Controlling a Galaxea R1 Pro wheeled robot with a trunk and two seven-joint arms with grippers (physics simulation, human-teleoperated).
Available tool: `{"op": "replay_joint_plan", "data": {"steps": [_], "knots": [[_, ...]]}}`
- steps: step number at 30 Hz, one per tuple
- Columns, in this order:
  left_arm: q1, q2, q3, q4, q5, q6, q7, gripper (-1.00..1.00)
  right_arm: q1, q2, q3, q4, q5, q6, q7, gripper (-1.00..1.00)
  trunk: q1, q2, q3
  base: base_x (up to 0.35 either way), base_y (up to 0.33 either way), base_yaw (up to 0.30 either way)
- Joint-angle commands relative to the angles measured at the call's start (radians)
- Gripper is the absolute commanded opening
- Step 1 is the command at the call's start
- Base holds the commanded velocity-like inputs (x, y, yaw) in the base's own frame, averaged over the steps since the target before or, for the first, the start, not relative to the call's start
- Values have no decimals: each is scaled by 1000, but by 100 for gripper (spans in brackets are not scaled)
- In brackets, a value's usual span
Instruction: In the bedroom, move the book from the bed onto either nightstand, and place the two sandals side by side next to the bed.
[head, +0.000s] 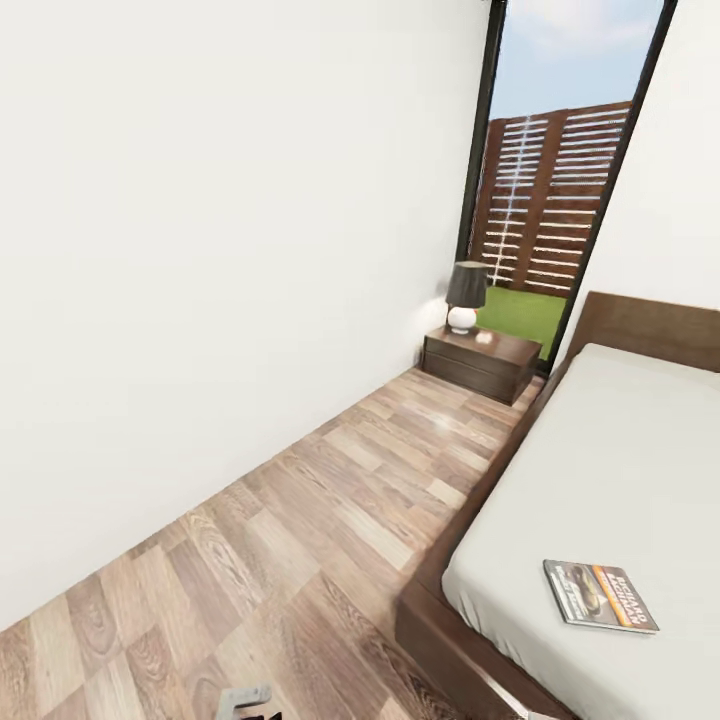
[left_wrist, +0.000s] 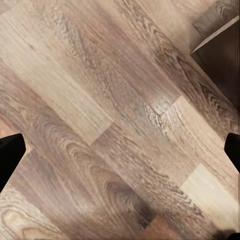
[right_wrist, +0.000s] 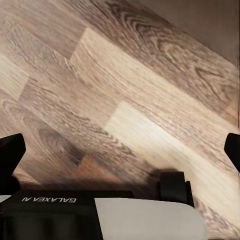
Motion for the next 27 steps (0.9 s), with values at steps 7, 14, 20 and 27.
{"op": "replay_joint_plan", "data": {"steps": [7, 14, 20, 27], "knots": [[0, 0, 9, 0, -10, -3, -2, 100, 0, 0, -5, -2, -8, 9, 3, 100, 0, 0, -1, 0, 0, -300], [0, 0, 9, 0, -10, -3, -2, 100, 0, 1, -5, -2, -8, 8, 3, 100, 0, 0, -1, 0, 0, -300], [0, 0, 9, 0, -10, -3, -2, 100, 0, 0, -5, -2, -8, 9, 3, 100, 0, 0, -1, 0, 0, -300], [0, 0, 9, 0, -10, -3, -2, 100, 0, 0, -5, -2, -8, 8, 3, 100, 0, 0, -1, 0, 0, -300]]}}
